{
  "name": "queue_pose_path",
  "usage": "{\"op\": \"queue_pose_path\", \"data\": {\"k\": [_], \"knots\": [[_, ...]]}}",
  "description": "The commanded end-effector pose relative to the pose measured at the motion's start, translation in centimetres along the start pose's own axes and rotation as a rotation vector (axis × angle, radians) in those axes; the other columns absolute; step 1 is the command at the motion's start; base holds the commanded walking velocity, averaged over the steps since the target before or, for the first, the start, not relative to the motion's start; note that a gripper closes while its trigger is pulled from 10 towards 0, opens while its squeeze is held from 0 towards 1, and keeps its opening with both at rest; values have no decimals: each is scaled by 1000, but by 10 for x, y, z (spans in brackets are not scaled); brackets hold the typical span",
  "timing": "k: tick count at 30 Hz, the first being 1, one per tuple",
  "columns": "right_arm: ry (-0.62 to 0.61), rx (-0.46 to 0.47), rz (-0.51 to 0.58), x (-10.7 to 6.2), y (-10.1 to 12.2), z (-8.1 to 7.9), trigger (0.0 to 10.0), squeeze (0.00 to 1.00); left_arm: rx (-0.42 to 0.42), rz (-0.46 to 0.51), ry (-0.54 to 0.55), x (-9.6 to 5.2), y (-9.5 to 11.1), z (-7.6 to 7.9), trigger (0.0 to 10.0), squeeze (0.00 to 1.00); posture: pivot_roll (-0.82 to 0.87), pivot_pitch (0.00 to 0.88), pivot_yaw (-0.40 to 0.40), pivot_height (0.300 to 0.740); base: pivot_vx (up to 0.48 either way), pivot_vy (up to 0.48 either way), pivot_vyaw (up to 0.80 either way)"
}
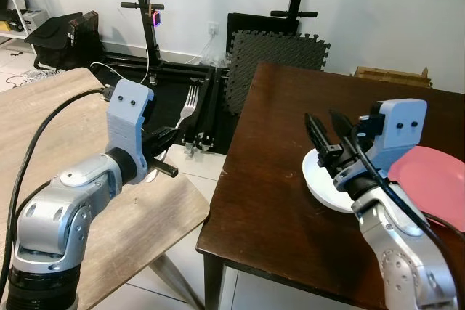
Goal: Setting the table
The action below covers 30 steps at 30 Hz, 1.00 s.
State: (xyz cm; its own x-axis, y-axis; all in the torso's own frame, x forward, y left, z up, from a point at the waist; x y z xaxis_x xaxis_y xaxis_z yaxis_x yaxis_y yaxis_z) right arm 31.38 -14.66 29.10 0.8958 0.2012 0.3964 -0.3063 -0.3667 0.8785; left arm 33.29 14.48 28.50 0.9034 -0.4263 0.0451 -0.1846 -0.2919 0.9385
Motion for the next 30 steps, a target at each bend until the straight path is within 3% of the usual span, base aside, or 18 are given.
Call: {"op": "queue_pose_path", "data": {"k": [1,9,25,30], "knots": [[-32,7,-11,-1,-6,4,10000,0,13,-9,42,-1,-5,2,10000,0,67,124,41,740,0,0,0],[-63,-11,-31,0,-12,9,10000,0,8,-16,73,-2,-7,3,10000,0,70,125,38,740,-162,297,0],[-87,-31,-39,2,-15,13,10000,0,11,-24,90,-2,-10,4,10000,0,71,122,34,740,-273,398,780],[-85,-19,-28,2,-13,13,10000,0,11,-23,86,0,-10,5,10000,0,66,117,39,740,-162,241,0]]}}
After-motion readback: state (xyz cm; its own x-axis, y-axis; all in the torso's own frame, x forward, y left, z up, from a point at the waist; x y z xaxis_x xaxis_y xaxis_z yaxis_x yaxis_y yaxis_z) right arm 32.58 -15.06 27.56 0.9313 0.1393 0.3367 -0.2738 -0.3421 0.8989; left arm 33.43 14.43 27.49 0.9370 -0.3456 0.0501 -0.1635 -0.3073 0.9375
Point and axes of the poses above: a point about 5 cm out from each wrist's last joint towards the gripper, its own x axis pointing out of the wrist towards the gripper, its own y axis along the axis of the wrist's last joint, z = x × y, the point moved 3 cm from there along x, pointing out of the wrist towards the gripper, and after that the axes turned 14 degrees about x, right-handed, at the moved point
